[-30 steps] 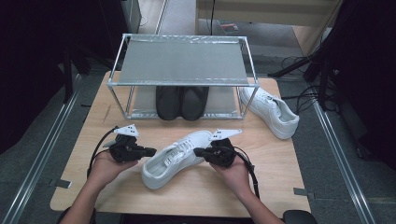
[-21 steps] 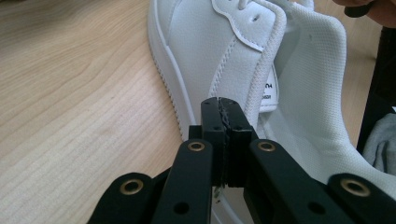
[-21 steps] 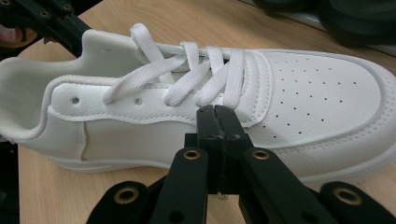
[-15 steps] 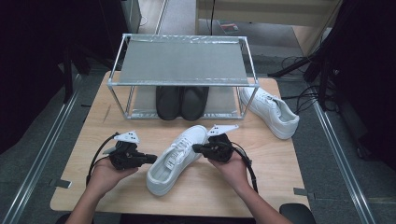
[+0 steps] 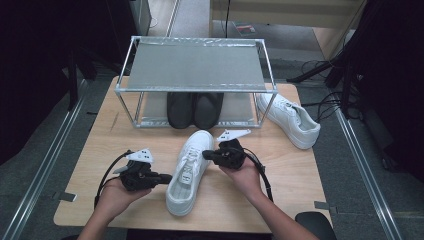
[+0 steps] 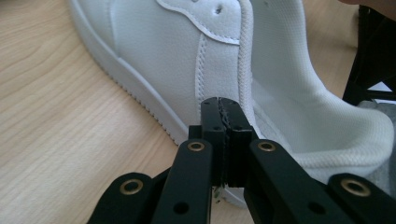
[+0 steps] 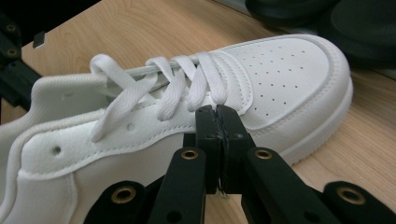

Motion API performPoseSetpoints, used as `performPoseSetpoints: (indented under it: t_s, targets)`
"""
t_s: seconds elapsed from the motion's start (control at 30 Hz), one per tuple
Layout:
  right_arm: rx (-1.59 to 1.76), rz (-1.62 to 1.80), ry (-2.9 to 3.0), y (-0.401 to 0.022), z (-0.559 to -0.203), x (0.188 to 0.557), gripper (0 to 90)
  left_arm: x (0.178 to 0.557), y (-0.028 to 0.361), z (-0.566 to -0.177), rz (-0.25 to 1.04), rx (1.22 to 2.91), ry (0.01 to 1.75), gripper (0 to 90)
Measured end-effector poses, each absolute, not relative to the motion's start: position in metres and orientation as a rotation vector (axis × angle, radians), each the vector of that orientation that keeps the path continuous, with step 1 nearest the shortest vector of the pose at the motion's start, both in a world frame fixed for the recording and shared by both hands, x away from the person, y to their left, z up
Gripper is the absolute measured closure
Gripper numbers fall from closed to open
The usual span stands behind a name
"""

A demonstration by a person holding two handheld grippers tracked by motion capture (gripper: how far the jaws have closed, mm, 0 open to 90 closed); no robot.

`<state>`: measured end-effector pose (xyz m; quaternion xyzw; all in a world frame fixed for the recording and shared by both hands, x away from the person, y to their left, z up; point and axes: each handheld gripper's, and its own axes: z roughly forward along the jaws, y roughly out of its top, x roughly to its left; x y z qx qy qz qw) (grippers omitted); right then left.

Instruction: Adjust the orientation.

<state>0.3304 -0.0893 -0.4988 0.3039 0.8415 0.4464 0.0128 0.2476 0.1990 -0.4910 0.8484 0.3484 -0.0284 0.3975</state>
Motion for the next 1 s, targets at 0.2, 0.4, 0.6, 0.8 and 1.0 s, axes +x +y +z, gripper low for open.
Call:
performPoseSetpoints:
  t_s: [0.2, 0.4, 0.6, 0.8, 1.0]
  targets:
    - [0.936, 1.377, 2.617, -0.085, -0.498, 0.333, 89.2, 0.244, 0.192, -0.492, -0.067, 2.154, 0.871, 88.7]
    - [0.942, 1.370, 2.603, -0.082, -0.498, 0.335, 90.0, 0.246, 0.187, -0.493, -0.097, 2.154, 0.859, 88.5]
    - [0.961, 1.385, 2.612, -0.084, -0.498, 0.338, 90.0, 0.248, 0.193, -0.493, -0.122, 2.135, 0.873, 84.8]
    - [0.974, 1.390, 2.618, -0.089, -0.494, 0.340, 81.2, 0.249, 0.200, -0.492, -0.105, 2.132, 0.889, 70.9]
    - [0.898, 1.387, 2.591, -0.097, -0.490, 0.338, 68.8, 0.250, 0.208, -0.490, -0.077, 2.087, 0.903, 59.1]
